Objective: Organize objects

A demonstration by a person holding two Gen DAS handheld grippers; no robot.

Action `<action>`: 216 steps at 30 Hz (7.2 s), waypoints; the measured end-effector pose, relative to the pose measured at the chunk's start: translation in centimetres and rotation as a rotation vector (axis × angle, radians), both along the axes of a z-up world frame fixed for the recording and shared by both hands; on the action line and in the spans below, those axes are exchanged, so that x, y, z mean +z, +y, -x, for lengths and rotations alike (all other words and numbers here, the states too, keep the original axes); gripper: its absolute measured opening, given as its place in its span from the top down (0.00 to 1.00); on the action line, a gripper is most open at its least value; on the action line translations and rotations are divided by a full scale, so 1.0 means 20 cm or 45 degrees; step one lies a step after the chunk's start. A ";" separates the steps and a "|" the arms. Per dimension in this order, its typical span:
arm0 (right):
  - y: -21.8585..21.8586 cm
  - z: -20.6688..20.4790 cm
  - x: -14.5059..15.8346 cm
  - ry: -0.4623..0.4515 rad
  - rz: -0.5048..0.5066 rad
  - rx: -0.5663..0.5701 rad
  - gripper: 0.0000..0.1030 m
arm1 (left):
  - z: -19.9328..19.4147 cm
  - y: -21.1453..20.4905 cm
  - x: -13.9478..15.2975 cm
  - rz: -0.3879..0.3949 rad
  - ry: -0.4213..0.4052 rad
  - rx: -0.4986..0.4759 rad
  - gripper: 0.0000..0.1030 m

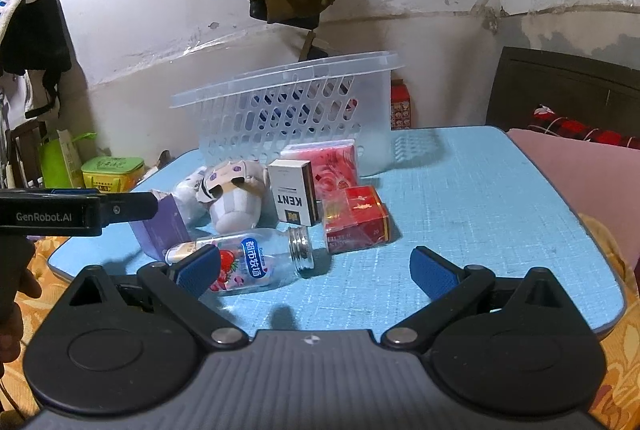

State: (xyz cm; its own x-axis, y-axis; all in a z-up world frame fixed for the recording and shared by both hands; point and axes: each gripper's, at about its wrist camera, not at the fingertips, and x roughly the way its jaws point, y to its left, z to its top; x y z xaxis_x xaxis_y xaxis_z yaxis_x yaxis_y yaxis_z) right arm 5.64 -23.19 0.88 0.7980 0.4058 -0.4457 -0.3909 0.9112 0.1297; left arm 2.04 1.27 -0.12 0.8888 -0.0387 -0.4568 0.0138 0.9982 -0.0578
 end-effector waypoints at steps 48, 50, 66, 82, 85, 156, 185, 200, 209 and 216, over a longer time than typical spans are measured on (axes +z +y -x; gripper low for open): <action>-0.03 -0.02 -0.02 0.007 -0.069 -0.023 0.00 | 0.00 0.00 -0.01 0.017 -0.020 0.010 0.00; -0.03 -0.02 -0.02 0.008 -0.067 -0.021 0.00 | 0.00 0.00 -0.02 0.016 -0.020 0.010 0.00; -0.03 -0.02 -0.03 0.009 -0.067 -0.025 0.00 | 0.00 0.01 -0.02 0.018 -0.020 0.009 0.00; -0.03 -0.03 -0.04 0.017 -0.065 -0.028 0.00 | 0.00 0.01 -0.02 0.021 -0.019 0.013 0.00; -0.03 -0.03 -0.05 0.020 -0.064 -0.026 0.00 | 0.00 0.01 -0.02 0.023 -0.017 0.012 0.00; 0.24 -0.05 -0.09 -0.040 0.045 0.082 0.18 | -1.22 0.32 0.24 -0.176 0.131 0.062 0.69; 0.24 -0.96 0.62 -0.091 -0.005 -0.035 0.18 | -1.17 0.36 0.20 -0.104 0.113 0.044 0.77; 0.34 -1.24 0.44 0.018 0.022 -0.002 0.02 | -1.17 0.38 0.19 -0.084 0.097 0.035 0.77; 0.11 -1.04 0.47 0.001 -0.108 -0.031 0.01 | -1.17 0.37 0.19 -0.097 0.092 0.037 0.76; -0.04 -0.74 0.33 -0.026 -0.044 -0.084 0.00 | -1.16 0.38 0.19 -0.090 0.091 0.037 0.76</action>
State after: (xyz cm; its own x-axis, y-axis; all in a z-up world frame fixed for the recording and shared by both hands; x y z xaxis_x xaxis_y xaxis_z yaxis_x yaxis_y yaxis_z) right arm 20.53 -24.02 7.39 0.8321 0.3670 -0.4158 -0.3334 0.9302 0.1538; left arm 25.27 8.81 3.66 0.8539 0.0210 -0.5200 -0.0168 0.9998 0.0127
